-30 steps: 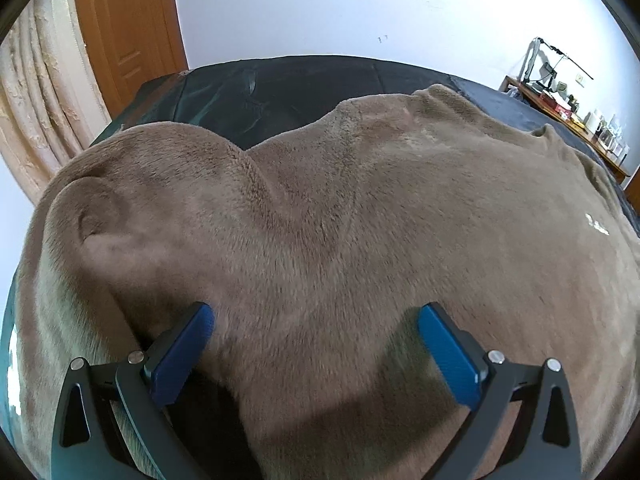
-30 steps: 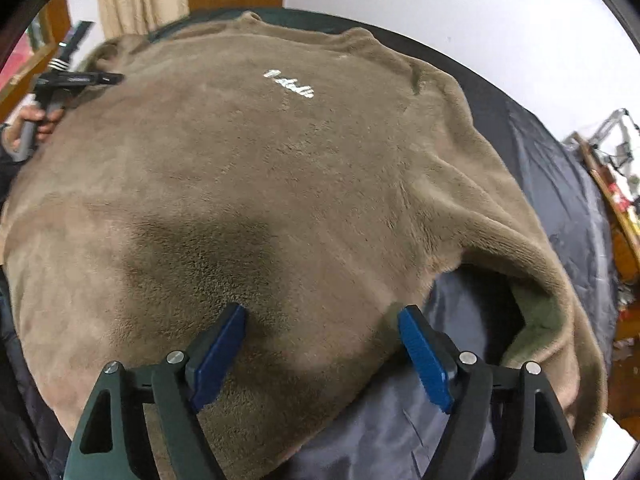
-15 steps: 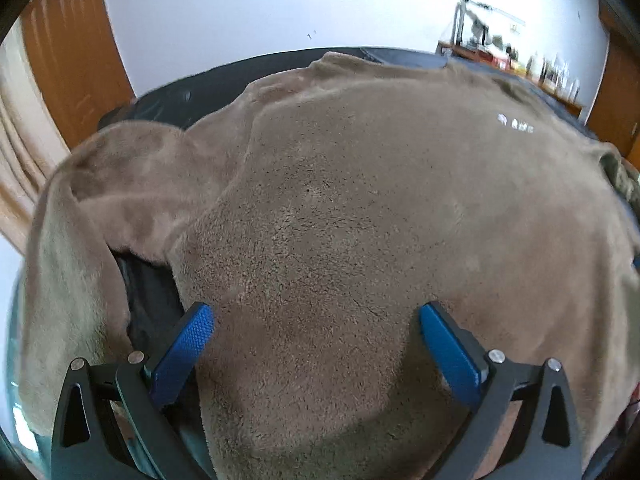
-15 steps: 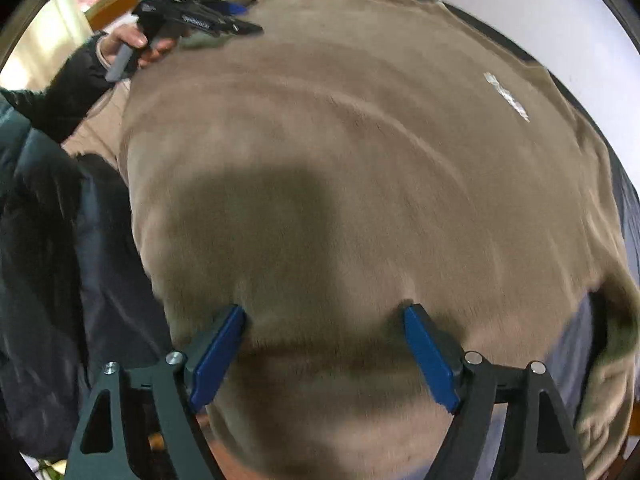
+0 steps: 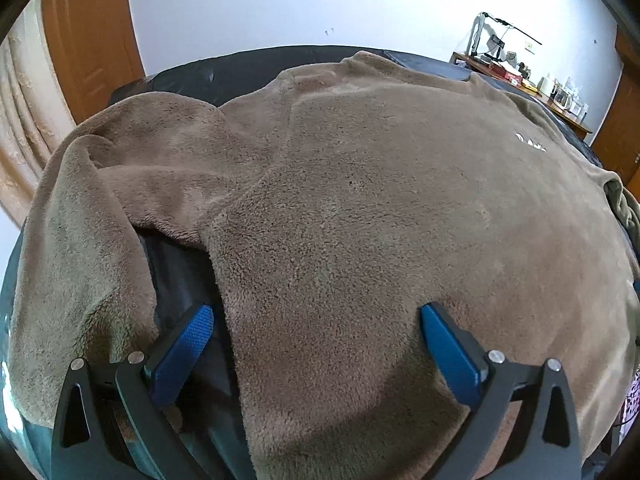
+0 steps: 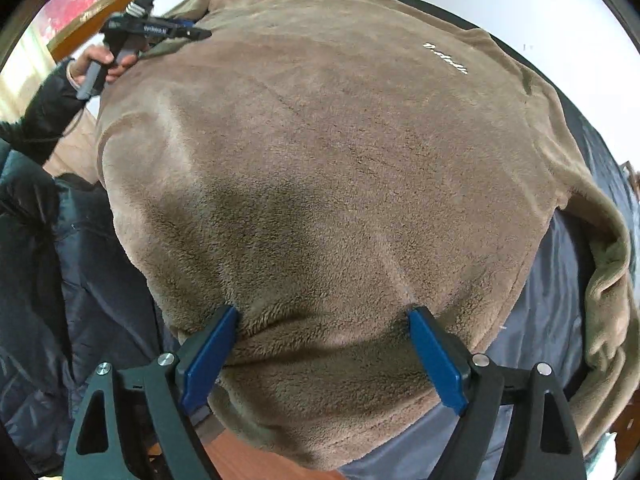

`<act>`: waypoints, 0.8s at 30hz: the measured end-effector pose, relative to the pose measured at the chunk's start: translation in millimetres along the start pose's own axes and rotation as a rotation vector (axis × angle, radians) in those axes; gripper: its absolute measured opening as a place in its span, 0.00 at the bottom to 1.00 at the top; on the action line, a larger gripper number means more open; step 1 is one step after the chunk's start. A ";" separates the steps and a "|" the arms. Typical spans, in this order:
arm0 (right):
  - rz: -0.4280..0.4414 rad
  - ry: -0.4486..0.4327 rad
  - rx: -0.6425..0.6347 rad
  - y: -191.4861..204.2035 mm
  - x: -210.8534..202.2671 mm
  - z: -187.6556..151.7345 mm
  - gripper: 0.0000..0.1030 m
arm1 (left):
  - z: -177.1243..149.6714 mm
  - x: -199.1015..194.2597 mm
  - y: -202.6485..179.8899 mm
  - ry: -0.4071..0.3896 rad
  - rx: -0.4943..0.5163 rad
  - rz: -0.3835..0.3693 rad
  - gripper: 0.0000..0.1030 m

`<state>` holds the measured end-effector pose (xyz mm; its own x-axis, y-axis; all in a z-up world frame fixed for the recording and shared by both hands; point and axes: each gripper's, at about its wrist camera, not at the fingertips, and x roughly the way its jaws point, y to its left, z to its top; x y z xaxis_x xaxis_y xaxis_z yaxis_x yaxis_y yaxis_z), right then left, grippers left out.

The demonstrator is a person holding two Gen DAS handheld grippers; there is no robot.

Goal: Fold clothes

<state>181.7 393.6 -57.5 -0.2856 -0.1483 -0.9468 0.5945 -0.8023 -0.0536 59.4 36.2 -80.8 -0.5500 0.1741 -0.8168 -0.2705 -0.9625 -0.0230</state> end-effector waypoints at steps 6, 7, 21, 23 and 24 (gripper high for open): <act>0.037 -0.129 -0.093 33.8 -11.8 23.5 0.86 | -1.1 -13.3 -25.2 -0.026 0.092 -0.065 1.00; 0.030 -0.102 -0.132 39.4 -3.8 31.1 0.86 | -2.3 -13.8 -31.1 -0.027 0.116 -0.074 1.00; -0.115 0.048 -0.278 44.1 42.1 14.4 1.00 | 5.0 11.0 -42.4 0.025 0.151 -0.068 1.00; -0.050 -0.035 -0.192 28.6 24.7 26.6 1.00 | 13.7 9.6 -43.2 0.011 0.150 -0.052 1.00; -0.035 -0.103 -0.155 19.5 11.9 33.7 1.00 | 19.9 8.6 -43.9 0.006 0.143 -0.044 1.00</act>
<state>164.6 356.7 -59.2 -0.3789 -0.1865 -0.9065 0.6889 -0.7109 -0.1417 50.8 84.0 -75.4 -0.5301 0.2141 -0.8204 -0.4045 -0.9143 0.0228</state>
